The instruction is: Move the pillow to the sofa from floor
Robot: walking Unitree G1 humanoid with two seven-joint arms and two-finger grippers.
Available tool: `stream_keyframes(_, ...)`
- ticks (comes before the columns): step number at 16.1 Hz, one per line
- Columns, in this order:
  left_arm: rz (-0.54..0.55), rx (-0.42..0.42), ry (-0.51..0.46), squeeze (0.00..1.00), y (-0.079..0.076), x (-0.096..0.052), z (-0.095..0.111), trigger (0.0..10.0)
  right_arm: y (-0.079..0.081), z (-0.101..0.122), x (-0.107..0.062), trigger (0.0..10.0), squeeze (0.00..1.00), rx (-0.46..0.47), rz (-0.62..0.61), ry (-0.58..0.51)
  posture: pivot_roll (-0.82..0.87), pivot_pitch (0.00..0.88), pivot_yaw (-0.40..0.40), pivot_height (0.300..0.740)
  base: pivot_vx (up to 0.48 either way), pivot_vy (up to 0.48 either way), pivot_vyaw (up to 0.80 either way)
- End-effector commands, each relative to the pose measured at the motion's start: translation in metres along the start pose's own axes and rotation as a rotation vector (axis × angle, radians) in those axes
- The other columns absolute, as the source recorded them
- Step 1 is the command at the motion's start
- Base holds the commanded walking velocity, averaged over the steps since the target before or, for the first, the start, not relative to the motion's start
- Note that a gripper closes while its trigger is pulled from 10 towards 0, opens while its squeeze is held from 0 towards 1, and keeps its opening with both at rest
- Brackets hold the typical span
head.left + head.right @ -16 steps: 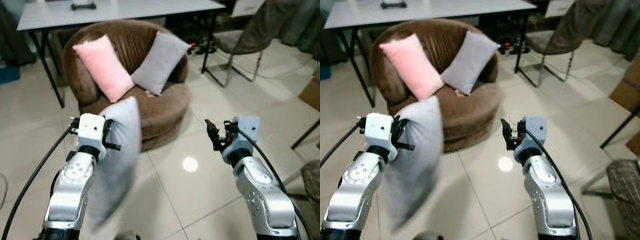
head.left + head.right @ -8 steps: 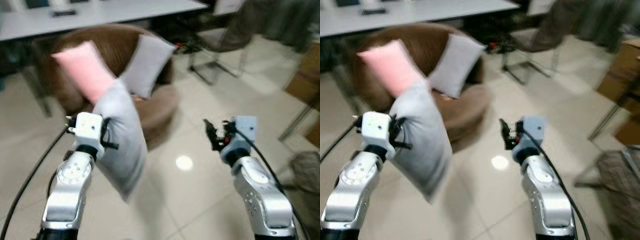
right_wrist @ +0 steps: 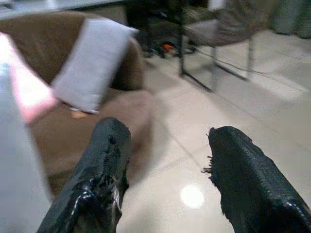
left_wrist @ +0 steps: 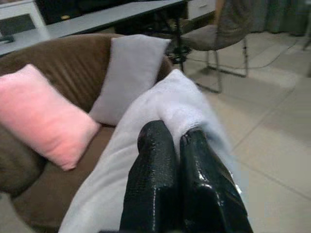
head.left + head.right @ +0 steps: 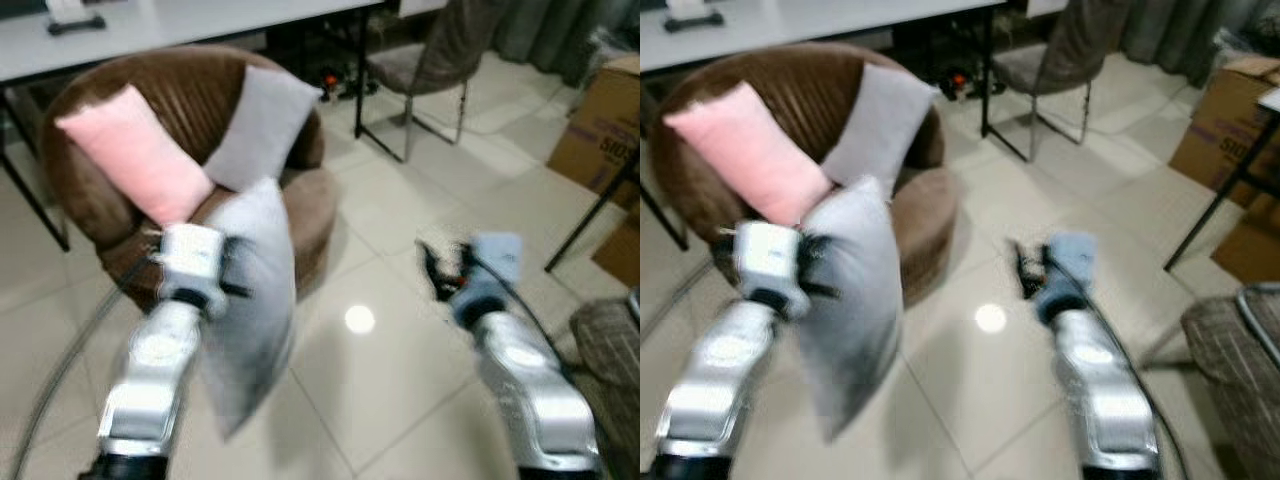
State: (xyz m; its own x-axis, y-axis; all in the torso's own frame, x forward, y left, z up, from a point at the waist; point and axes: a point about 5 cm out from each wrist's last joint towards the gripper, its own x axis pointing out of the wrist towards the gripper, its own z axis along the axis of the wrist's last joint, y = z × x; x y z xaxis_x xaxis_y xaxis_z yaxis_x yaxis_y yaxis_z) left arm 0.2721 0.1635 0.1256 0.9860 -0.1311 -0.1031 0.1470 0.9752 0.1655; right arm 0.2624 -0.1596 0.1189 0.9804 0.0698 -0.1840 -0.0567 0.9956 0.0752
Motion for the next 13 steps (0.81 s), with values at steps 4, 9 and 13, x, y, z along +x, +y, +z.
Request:
stream_keyframes(4, 0.031, 0.030, -0.061, 0.00, 0.0132, -0.0004, 0.0142, 10.0, 0.0122, 0.0050, 0.0021, 10.0, 0.00, -0.004, 0.041, -0.030, 0.03, 0.000, 0.037, 0.740, 0.353, 0.000, 0.00)
stream_keyframes(9, 0.023, 0.034, -0.058, 0.00, 0.0136, -0.0008, 0.0131, 10.0, 0.0122, 0.0045, 0.0021, 10.0, 0.00, -0.003, 0.039, -0.037, 0.03, 0.000, 0.044, 0.740, 0.355, 0.000, 0.00)
stream_keyframes(13, 0.018, 0.032, -0.059, 0.00, 0.0132, 0.0002, 0.0132, 10.0, 0.0125, 0.0045, 0.0020, 10.0, 0.00, 0.000, 0.044, -0.041, 0.03, 0.000, 0.046, 0.740, 0.359, 0.000, 0.00)
